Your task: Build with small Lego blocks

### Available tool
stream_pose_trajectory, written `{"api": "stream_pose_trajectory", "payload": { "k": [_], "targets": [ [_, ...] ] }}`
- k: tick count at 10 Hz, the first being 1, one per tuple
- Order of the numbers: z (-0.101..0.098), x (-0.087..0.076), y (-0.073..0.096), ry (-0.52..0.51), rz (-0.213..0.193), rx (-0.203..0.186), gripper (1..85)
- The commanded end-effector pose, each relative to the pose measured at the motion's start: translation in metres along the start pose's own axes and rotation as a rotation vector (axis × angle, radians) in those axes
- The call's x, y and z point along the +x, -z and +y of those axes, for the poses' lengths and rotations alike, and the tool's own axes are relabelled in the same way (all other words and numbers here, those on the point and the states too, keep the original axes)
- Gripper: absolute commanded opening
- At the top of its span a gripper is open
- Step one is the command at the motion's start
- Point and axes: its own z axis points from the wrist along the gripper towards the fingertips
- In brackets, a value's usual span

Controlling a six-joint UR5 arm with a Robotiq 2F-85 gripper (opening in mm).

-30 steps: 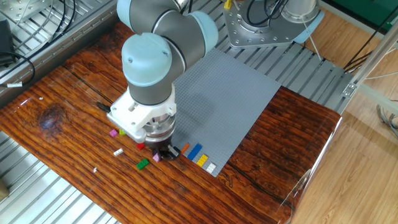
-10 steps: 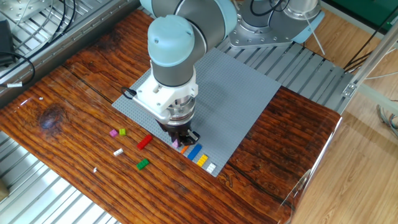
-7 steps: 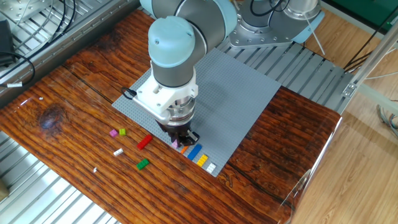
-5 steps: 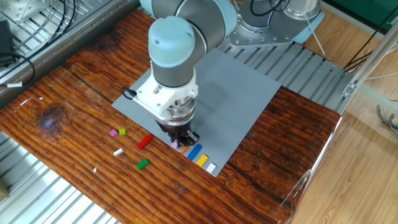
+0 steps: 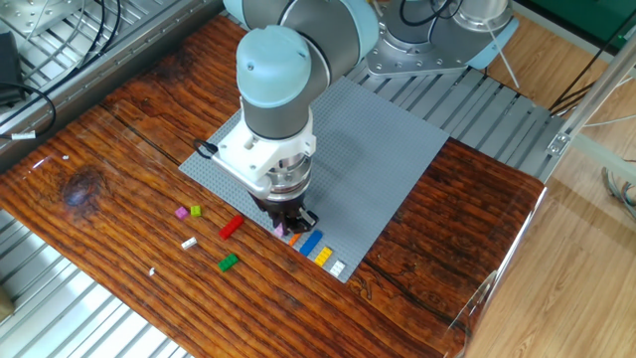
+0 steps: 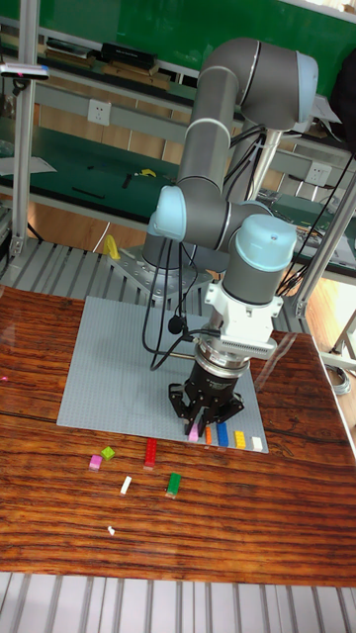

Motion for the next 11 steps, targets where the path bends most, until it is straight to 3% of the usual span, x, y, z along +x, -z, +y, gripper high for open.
{"api": "stream_pose_trajectory", "payload": {
  "k": [1,11],
  "targets": [
    [0.0012,-0.0007,0.0006,-0.011,0.001,-0.011,12.7],
    [0.0022,0.0022,-0.0002,-0.018,0.013,-0.014,12.7]
  ]
}}
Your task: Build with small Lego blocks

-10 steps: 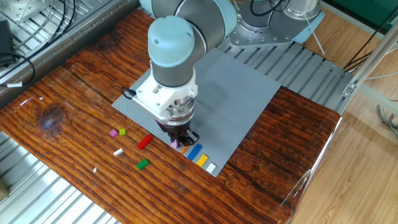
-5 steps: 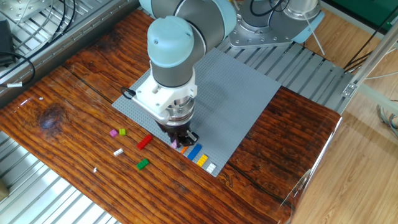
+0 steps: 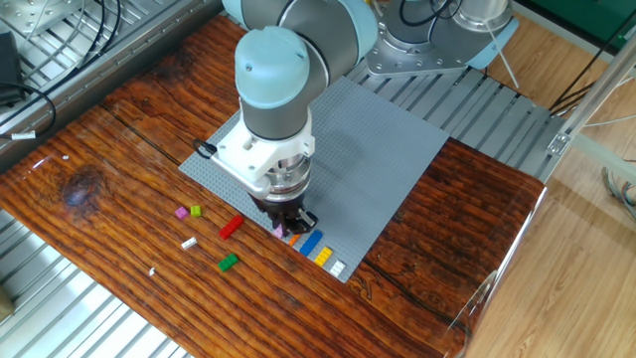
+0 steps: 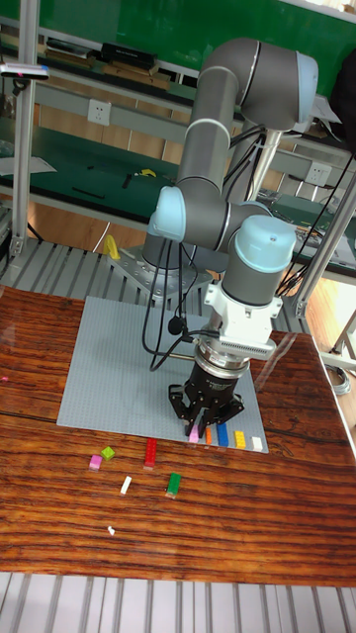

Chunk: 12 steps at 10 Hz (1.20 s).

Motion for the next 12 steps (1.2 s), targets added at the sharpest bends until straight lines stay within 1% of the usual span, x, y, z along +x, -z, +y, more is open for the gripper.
{"api": "stream_pose_trajectory", "payload": {
  "k": [1,4,5,6,7,8,9,10,11,12],
  "targets": [
    [0.003,0.001,0.001,-0.014,0.008,-0.016,12.7],
    [0.003,-0.002,-0.005,-0.013,0.008,-0.024,12.7],
    [0.002,0.0,-0.003,-0.011,0.011,-0.022,13.0],
    [0.003,0.003,0.002,-0.005,0.023,-0.021,14.7],
    [0.004,0.006,0.009,0.009,0.038,-0.028,19.3],
    [0.007,0.006,0.011,0.033,0.044,-0.056,25.3],
    [0.006,0.005,0.01,0.065,0.048,-0.08,38.3],
    [0.003,0.005,0.009,0.084,0.051,-0.08,48.7],
    [0.004,0.006,0.008,0.082,0.051,-0.074,52.3],
    [0.008,0.006,0.008,0.079,0.049,-0.08,52.3]
  ]
}}
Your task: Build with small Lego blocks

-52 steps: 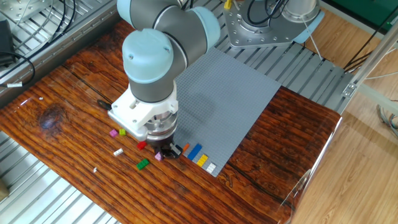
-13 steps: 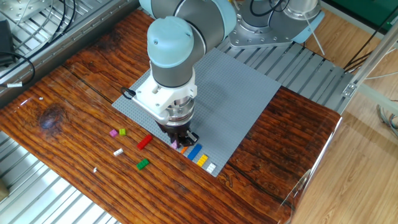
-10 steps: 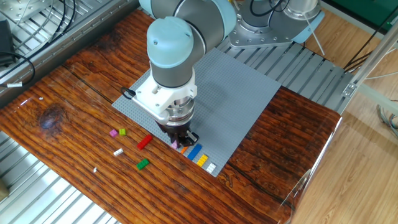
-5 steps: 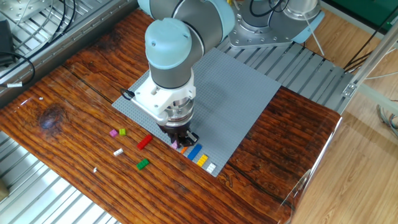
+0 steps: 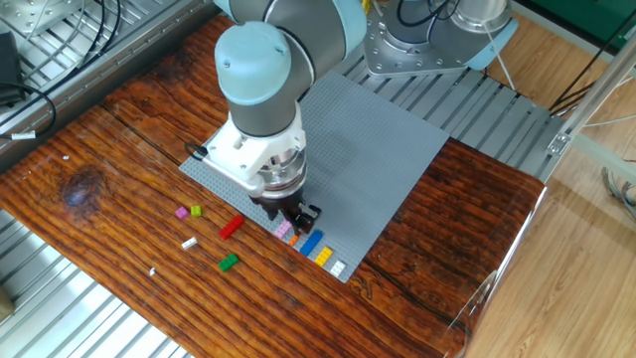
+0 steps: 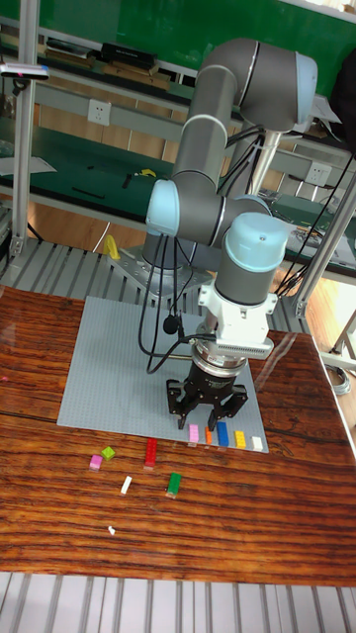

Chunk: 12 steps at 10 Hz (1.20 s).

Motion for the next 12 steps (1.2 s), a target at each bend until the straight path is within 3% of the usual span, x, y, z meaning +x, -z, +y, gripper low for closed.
{"api": "stream_pose_trajectory", "payload": {
  "k": [1,3,6,12],
  "targets": [
    [0.008,0.0,0.004,0.003,0.0,-0.032,50.0],
    [0.006,0.001,0.009,-0.042,0.0,-0.012,25.0],
    [-0.002,-0.001,0.009,-0.077,-0.007,0.019,5.7],
    [-0.002,-0.004,0.001,-0.085,-0.016,0.03,2.0]
  ]
}}
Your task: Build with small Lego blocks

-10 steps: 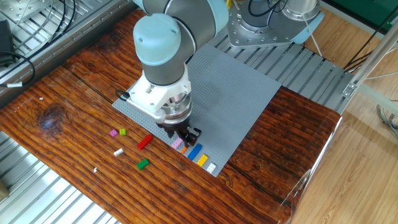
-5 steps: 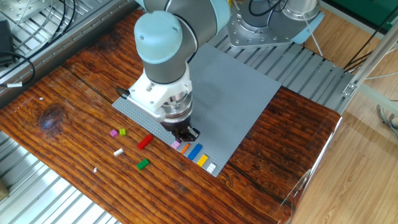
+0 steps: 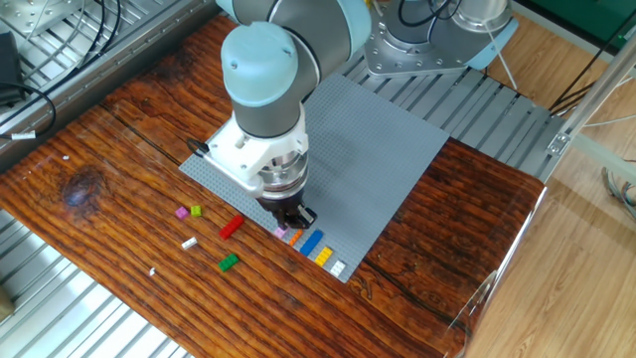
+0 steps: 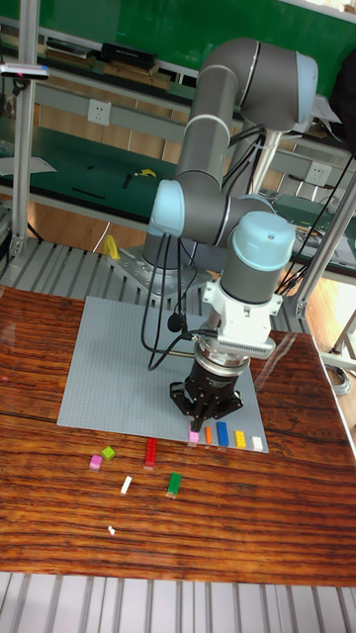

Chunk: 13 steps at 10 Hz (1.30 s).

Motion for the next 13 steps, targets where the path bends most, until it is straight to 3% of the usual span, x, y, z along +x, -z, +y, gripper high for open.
{"api": "stream_pose_trajectory", "payload": {
  "k": [1,5,9,11,12,13],
  "targets": [
    [0.001,-0.002,-0.002,-0.014,-0.003,-0.005,1.7],
    [-0.001,0.0,-0.007,-0.008,0.004,-0.005,1.3],
    [-0.004,0.004,0.024,-0.017,0.055,0.026,1.0],
    [-0.002,-0.003,0.024,-0.003,0.034,0.024,5.0],
    [0.0,-0.016,0.028,0.0,0.002,0.04,5.0],
    [-0.001,-0.038,0.032,0.009,-0.059,0.059,1.0]
  ]
}}
